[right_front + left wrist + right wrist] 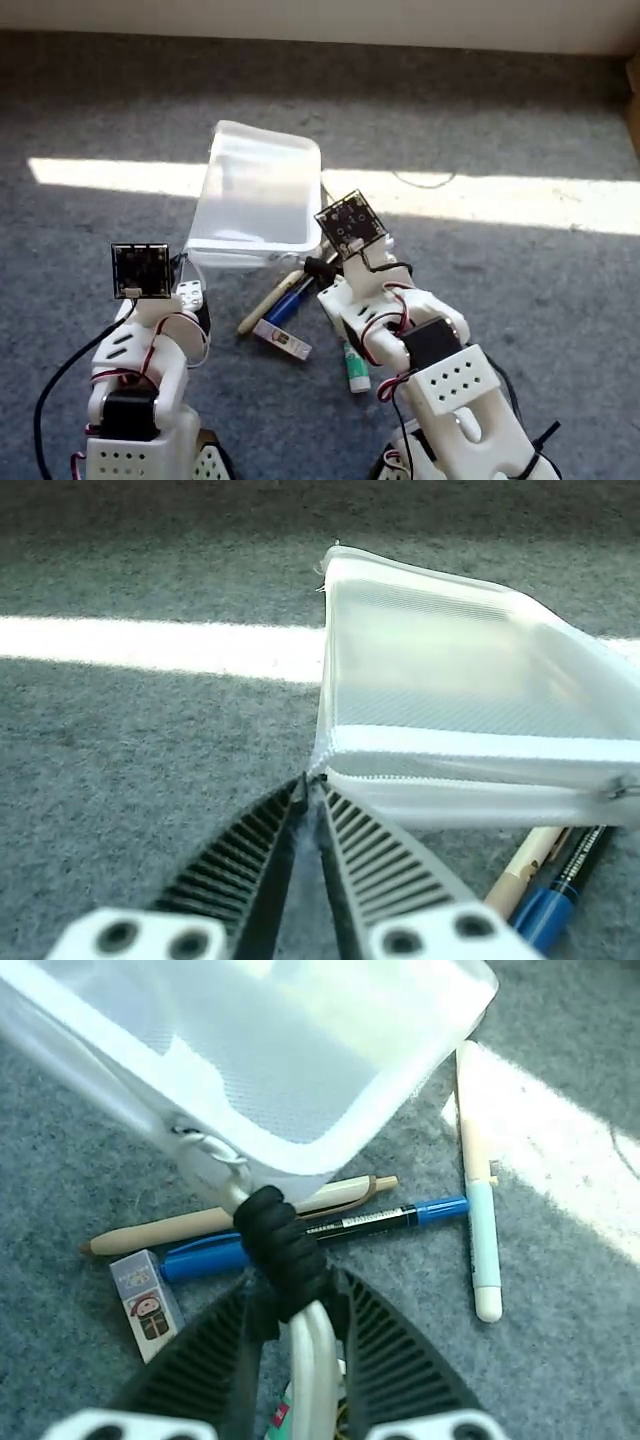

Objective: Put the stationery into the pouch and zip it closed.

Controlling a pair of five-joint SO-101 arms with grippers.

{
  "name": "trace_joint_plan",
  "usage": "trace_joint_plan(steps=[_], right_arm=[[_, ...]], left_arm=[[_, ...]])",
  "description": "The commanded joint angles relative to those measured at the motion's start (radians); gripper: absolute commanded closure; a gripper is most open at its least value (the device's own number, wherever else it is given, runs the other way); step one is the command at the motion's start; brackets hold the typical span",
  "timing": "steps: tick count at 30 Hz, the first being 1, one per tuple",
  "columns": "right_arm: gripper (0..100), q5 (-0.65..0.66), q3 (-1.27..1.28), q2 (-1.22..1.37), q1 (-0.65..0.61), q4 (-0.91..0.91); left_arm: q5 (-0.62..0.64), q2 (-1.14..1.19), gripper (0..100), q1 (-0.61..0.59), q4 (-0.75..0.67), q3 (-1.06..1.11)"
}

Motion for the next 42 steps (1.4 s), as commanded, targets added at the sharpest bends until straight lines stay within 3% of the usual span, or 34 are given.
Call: trace_joint_plan(steps=[1,14,21,29,36,42], right_arm=[[99.3,-0.055,-0.027,-0.027,0.091,-0.004],[99.3,-0.080,-0.094,-0.027,0.136,0.068],[99.3,-0.075,-0.094,-0.133,0.059,0.140],[99.3,-0.071,-0.087,-0.358,0.027,0.196],[99.3,-0.071,-0.093,-0.294,-0.035,0.194],[99.3,-0.071,-0.094,-0.285,-0.039,0.194]], left_arm=[[0.000,-0.010,99,-0.054,-0.025,-0.036],[0.000,-0.010,99,-0.050,-0.025,-0.038],[0.005,-0.010,74,-0.047,0.052,-0.050],[0.000,-0.010,75,-0.018,0.074,-0.058],[0.003,-0.010,71,0.073,0.339,-0.283],[0.003,-0.012,71,0.084,0.370,-0.332]])
